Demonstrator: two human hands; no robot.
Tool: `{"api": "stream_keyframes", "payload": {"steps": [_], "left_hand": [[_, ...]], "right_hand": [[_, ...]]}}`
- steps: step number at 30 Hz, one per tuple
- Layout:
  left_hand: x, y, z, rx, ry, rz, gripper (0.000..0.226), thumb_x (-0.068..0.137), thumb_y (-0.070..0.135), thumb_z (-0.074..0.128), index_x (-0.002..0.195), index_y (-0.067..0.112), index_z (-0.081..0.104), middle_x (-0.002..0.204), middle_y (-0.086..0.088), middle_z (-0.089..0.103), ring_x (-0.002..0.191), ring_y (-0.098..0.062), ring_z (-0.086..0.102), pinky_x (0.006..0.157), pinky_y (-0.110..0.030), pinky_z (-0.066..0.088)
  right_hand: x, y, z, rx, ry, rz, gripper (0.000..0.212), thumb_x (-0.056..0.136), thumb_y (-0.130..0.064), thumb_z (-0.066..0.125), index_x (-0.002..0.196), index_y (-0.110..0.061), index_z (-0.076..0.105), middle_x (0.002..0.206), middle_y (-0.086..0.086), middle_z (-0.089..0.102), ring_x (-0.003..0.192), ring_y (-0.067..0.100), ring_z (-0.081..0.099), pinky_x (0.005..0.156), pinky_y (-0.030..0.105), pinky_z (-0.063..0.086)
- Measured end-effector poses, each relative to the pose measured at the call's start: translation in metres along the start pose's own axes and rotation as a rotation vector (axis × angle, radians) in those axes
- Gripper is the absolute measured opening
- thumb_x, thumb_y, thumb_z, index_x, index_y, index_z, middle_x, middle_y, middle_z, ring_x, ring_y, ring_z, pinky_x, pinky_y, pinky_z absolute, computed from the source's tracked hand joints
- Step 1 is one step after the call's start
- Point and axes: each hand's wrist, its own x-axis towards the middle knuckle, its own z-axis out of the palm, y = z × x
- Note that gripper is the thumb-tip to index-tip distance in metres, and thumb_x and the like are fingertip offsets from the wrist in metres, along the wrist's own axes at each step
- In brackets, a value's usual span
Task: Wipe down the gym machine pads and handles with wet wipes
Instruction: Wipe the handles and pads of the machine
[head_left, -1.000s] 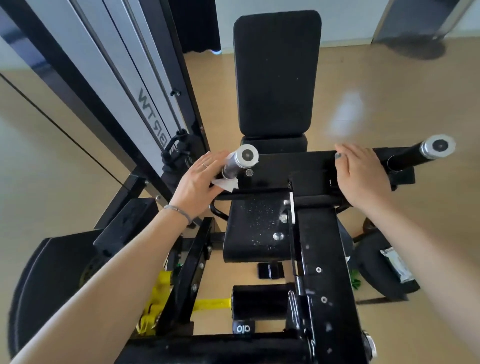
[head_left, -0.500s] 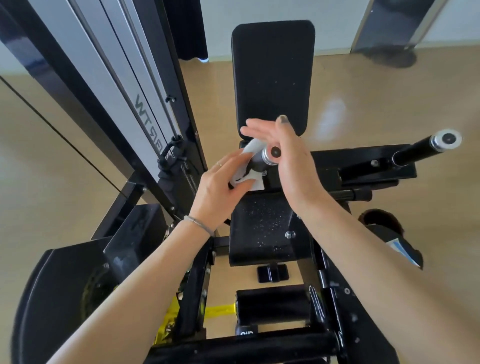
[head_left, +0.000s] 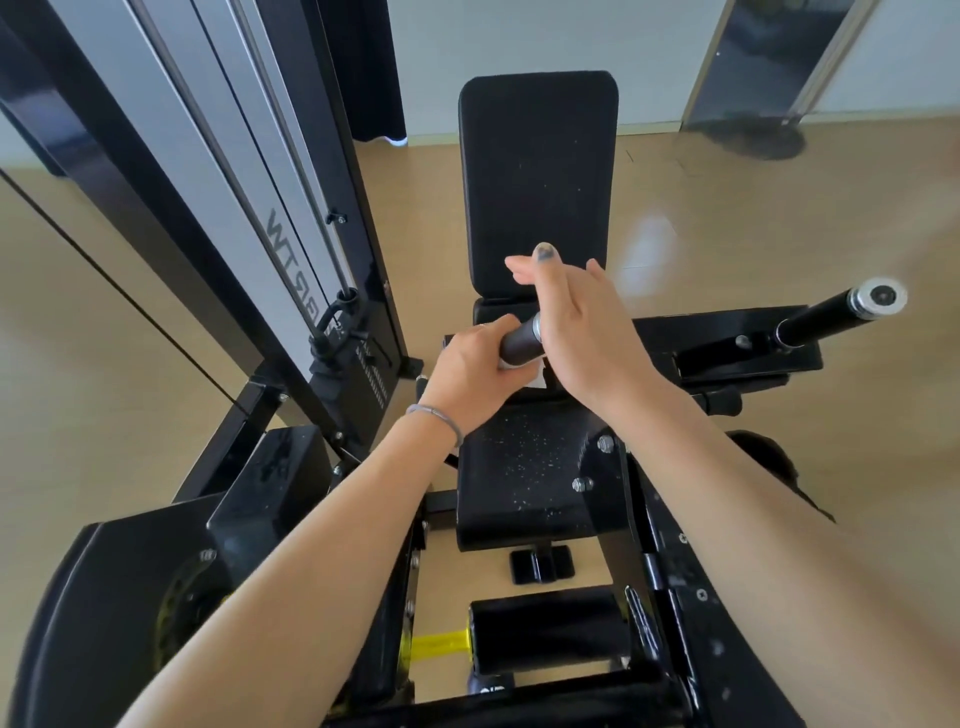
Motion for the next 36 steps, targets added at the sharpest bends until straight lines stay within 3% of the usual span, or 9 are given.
{"api": "stream_keyframes", "payload": {"steps": [6, 14, 19, 23, 26, 29, 32, 34, 36], "left_hand": [[0.003, 0.045, 0.000, -0.043, 0.262, 0.322, 0.015, 0.081, 0.000, 0.057, 0.078, 0.014, 0.053, 0.060, 0.023, 0.036, 0.048, 0.002, 0.041, 0.053, -0.009, 0.035], [0.005, -0.010, 0.006, -0.022, 0.034, 0.085, 0.026, 0.084, 0.017, 0.071, 0.080, 0.029, 0.049, 0.065, 0.018, 0.047, 0.065, 0.009, 0.049, 0.060, -0.018, 0.031], [0.005, 0.046, -0.004, -0.043, 0.262, 0.400, 0.011, 0.080, -0.002, 0.059, 0.075, 0.007, 0.058, 0.057, 0.010, 0.048, 0.050, -0.006, 0.041, 0.049, -0.015, 0.031], [0.007, 0.001, 0.004, -0.019, 0.133, 0.251, 0.016, 0.087, 0.021, 0.063, 0.079, 0.027, 0.050, 0.067, 0.021, 0.045, 0.066, 0.006, 0.048, 0.062, -0.012, 0.038], [0.003, -0.033, 0.008, 0.085, 0.025, 0.211, 0.030, 0.085, 0.032, 0.073, 0.106, 0.012, 0.065, 0.097, 0.002, 0.066, 0.096, -0.011, 0.058, 0.091, -0.034, 0.049], [0.002, -0.002, 0.003, -0.055, 0.088, 0.223, 0.034, 0.084, 0.038, 0.058, 0.103, 0.010, 0.063, 0.081, 0.015, 0.058, 0.076, -0.004, 0.054, 0.075, -0.019, 0.047], [0.004, 0.032, 0.000, -0.095, 0.277, 0.417, 0.018, 0.083, 0.017, 0.050, 0.086, 0.002, 0.060, 0.070, 0.023, 0.037, 0.061, -0.005, 0.034, 0.062, -0.002, 0.035], [0.007, 0.029, -0.001, -0.060, 0.305, 0.505, 0.019, 0.090, 0.014, 0.049, 0.084, 0.000, 0.060, 0.072, 0.018, 0.039, 0.066, -0.005, 0.032, 0.063, -0.006, 0.034], [0.011, 0.002, 0.002, 0.017, 0.239, 0.540, 0.037, 0.101, 0.031, 0.051, 0.098, -0.004, 0.064, 0.084, 0.003, 0.061, 0.080, -0.011, 0.052, 0.081, -0.015, 0.044]], "right_hand": [[0.000, 0.005, 0.004, -0.091, 0.084, -0.033, 0.061, 0.108, -0.039, 0.011, 0.139, -0.023, 0.060, 0.133, -0.007, 0.065, 0.135, 0.003, 0.047, 0.127, 0.037, 0.005], [0.001, 0.007, 0.007, -0.096, 0.097, -0.031, 0.060, 0.108, -0.037, 0.010, 0.140, -0.025, 0.059, 0.134, -0.007, 0.064, 0.135, 0.004, 0.045, 0.126, 0.040, 0.005], [0.001, 0.006, 0.006, -0.162, 0.164, -0.073, 0.060, 0.106, -0.038, 0.009, 0.137, -0.027, 0.059, 0.121, -0.009, 0.067, 0.128, 0.006, 0.052, 0.125, 0.042, 0.011], [0.000, 0.007, 0.007, -0.154, 0.152, -0.060, 0.058, 0.107, -0.036, 0.011, 0.136, -0.027, 0.060, 0.125, -0.008, 0.067, 0.128, 0.005, 0.051, 0.125, 0.042, 0.010], [-0.001, 0.008, 0.009, -0.148, 0.160, -0.054, 0.059, 0.107, -0.036, 0.010, 0.136, -0.026, 0.061, 0.121, -0.008, 0.068, 0.126, 0.005, 0.052, 0.125, 0.041, 0.009], [0.000, 0.008, 0.010, -0.135, 0.148, -0.055, 0.060, 0.107, -0.036, 0.010, 0.135, -0.024, 0.062, 0.127, -0.008, 0.067, 0.130, 0.004, 0.051, 0.126, 0.039, 0.008], [0.001, 0.008, 0.011, -0.163, 0.177, -0.068, 0.062, 0.107, -0.037, 0.010, 0.133, -0.024, 0.064, 0.127, -0.008, 0.068, 0.129, 0.003, 0.052, 0.125, 0.039, 0.011], [0.000, 0.008, 0.010, -0.149, 0.170, -0.065, 0.061, 0.107, -0.037, 0.010, 0.132, -0.024, 0.065, 0.125, -0.008, 0.069, 0.128, 0.003, 0.052, 0.125, 0.037, 0.011], [-0.001, 0.008, 0.010, -0.106, 0.164, -0.042, 0.061, 0.108, -0.036, 0.011, 0.131, -0.023, 0.065, 0.121, -0.008, 0.069, 0.126, 0.001, 0.052, 0.125, 0.036, 0.010]]}}
